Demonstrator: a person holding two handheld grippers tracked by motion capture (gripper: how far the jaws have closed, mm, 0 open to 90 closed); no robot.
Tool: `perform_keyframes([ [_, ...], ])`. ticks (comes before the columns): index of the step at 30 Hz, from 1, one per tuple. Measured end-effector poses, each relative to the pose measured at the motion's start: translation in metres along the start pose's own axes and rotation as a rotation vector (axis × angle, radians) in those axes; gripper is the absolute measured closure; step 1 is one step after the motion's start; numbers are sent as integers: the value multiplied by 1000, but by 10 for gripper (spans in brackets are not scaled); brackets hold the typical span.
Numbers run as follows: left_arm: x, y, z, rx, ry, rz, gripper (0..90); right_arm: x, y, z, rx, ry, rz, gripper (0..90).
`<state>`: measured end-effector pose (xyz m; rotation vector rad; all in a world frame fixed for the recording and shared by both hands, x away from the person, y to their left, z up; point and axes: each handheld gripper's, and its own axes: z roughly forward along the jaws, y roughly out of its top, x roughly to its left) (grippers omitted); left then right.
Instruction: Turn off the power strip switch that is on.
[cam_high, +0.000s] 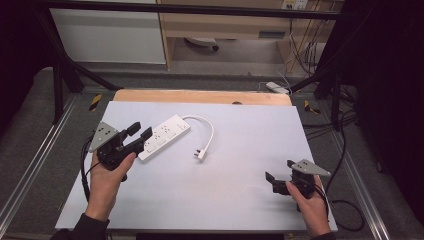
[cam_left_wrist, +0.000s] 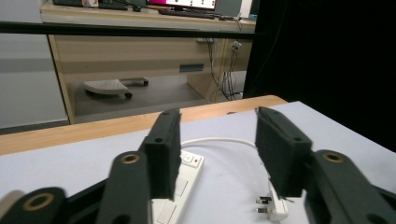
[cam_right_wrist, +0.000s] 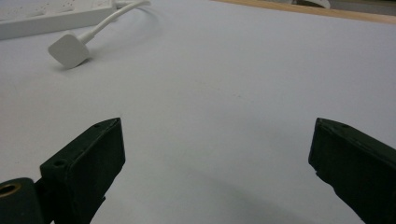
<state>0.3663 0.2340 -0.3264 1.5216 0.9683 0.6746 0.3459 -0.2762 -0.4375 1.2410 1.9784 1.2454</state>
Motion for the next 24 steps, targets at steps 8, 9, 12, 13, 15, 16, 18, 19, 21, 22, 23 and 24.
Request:
perform_keyframes([
  [8,13,-2,10,-7,1,-23,680,0,0,0,2,1,-4,41],
  [9,14,-3,12,-4,-3,-23,698,0,0,0,1,2,-1,41],
  [12,16,-4,14,0,-4,-20,746,0,0,0,1,1,-3,41],
  [13,18,-5,16,6,-7,-16,762,0,0,0,1,1,-4,41],
  [15,19,-6,17,11,-6,-13,790,0,0,0,2,1,-2,41],
  [16,20,-7,18,15,-2,-12,802,0,0,0,3,-1,-6,41],
  [18,22,-9,20,18,5,-23,826,-1,0,0,-1,-4,-4,41],
  [19,23,-11,22,23,2,-27,835,-1,0,0,-2,-4,-2,42],
  [21,23,-12,24,27,-4,-28,852,-1,0,0,-2,-4,-4,42],
  [22,24,-14,26,37,-11,-26,862,-1,0,0,-1,-3,-4,42],
  [23,24,-14,26,37,-11,-26,871,-1,0,0,0,-2,-5,41],
  [24,24,-16,29,44,-17,-24,880,0,0,0,1,0,-4,42],
])
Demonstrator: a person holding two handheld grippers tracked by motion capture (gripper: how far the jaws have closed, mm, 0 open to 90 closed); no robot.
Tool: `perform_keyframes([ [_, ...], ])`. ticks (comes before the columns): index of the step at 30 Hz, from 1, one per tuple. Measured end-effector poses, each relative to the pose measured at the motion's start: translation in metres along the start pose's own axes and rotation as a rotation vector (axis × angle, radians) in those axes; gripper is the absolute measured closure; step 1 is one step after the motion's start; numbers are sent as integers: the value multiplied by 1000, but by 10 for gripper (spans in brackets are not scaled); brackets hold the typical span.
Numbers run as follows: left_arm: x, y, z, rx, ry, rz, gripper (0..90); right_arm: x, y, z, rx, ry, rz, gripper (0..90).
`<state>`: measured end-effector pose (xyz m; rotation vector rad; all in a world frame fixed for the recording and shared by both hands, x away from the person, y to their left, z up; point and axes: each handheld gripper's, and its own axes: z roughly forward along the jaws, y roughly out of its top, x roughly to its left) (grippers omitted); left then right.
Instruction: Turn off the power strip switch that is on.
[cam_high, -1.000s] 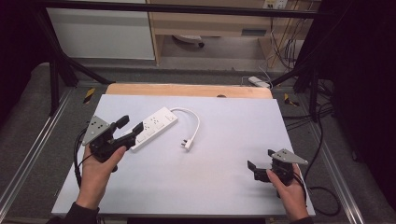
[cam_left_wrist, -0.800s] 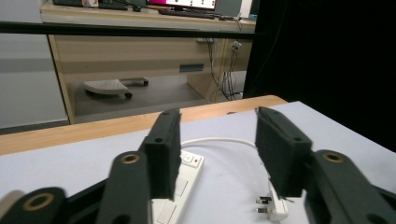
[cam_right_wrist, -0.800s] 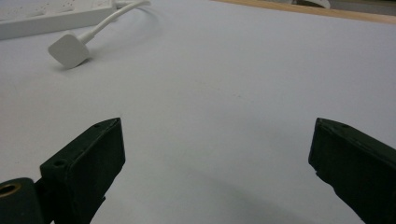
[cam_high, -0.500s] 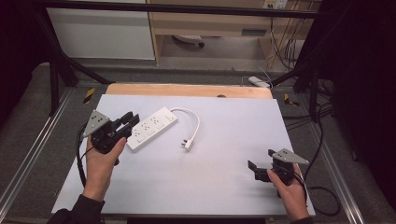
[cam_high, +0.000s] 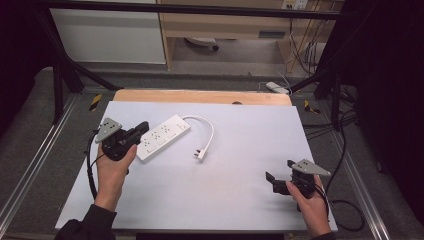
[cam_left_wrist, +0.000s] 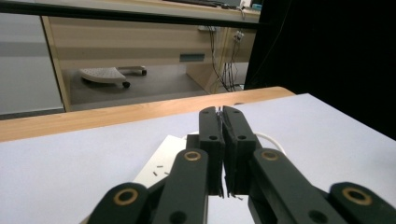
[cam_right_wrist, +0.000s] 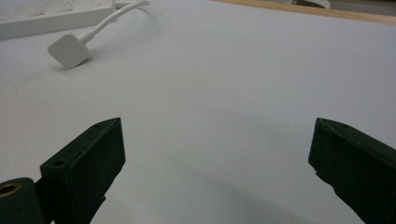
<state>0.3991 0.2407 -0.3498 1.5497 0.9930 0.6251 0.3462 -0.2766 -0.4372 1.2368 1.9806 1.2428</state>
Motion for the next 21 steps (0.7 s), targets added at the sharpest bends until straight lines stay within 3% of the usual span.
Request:
perform_keyframes([
  [8,3,-8,6,32,-2,10,900,0,0,0,-1,2,-2,42],
  [21,13,-21,13,96,30,-18,900,1,1,1,0,3,-8,42],
])
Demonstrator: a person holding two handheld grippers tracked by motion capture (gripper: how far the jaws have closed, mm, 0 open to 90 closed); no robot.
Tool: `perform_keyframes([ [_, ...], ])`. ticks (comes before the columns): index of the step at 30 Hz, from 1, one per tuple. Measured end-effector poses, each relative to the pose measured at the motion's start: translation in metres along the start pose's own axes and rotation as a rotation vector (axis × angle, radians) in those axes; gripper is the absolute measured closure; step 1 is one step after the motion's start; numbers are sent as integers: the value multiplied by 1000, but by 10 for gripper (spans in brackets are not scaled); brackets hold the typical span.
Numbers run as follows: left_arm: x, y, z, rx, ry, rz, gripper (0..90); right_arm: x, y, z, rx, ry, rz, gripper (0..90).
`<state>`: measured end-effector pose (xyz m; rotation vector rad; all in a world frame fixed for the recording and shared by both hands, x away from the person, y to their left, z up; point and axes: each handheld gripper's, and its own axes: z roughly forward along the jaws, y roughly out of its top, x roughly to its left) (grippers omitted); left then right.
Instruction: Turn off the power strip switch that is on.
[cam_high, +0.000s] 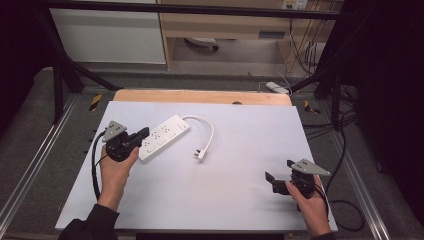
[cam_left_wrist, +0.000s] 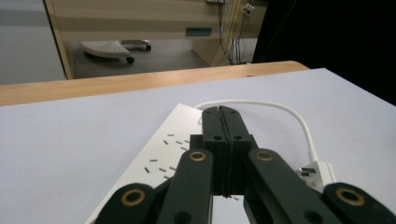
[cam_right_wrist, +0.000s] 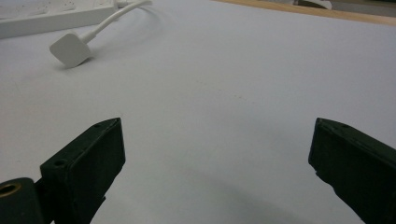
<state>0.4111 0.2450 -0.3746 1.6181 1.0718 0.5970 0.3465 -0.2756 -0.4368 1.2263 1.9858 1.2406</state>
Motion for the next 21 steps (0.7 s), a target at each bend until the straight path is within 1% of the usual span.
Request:
perform_keyframes([
  [3,1,-3,2,19,6,7,900,0,0,0,0,1,0,42],
  [21,3,-9,10,63,20,24,900,0,0,0,5,3,-2,41],
])
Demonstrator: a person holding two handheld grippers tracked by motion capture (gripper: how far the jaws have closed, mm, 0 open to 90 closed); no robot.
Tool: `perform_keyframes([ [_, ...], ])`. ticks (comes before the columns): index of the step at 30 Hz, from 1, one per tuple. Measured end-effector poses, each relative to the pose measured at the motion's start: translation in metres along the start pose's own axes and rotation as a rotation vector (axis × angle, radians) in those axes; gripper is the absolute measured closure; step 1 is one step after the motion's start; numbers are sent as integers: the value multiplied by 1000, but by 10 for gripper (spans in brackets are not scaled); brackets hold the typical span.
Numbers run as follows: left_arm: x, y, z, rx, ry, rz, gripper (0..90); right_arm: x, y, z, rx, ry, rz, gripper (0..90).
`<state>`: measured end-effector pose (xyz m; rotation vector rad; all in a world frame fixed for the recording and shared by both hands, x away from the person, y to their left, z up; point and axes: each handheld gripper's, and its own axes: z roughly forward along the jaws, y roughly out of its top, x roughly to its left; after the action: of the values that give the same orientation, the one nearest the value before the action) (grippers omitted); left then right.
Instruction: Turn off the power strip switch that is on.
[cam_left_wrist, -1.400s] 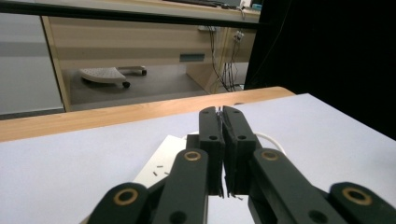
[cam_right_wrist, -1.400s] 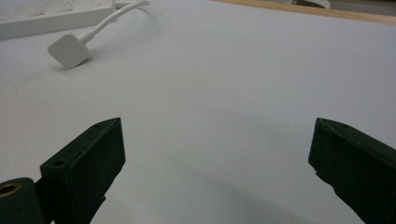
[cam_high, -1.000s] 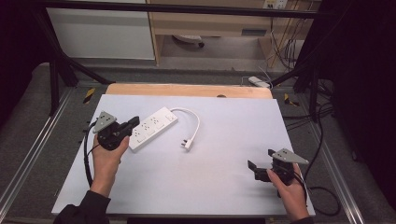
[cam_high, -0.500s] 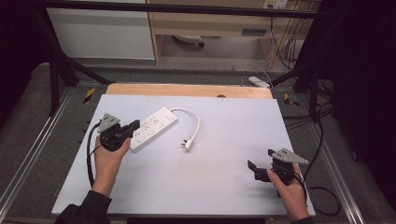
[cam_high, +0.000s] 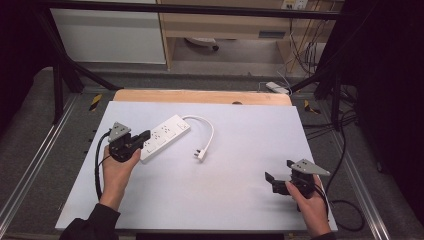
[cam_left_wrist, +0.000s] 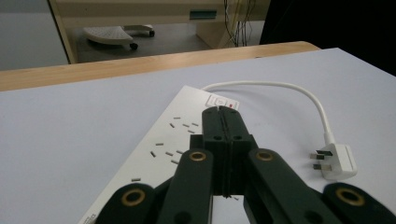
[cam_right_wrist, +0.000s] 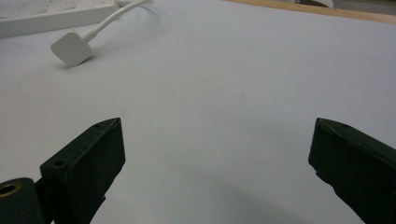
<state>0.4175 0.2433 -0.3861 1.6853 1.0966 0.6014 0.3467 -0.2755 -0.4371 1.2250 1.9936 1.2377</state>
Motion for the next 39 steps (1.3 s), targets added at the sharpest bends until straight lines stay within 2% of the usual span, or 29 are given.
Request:
perform_keyframes([
  [23,-1,-8,10,66,9,23,900,0,0,0,0,3,2,42],
  [39,4,-15,17,113,21,39,900,1,0,0,7,1,-4,41],
])
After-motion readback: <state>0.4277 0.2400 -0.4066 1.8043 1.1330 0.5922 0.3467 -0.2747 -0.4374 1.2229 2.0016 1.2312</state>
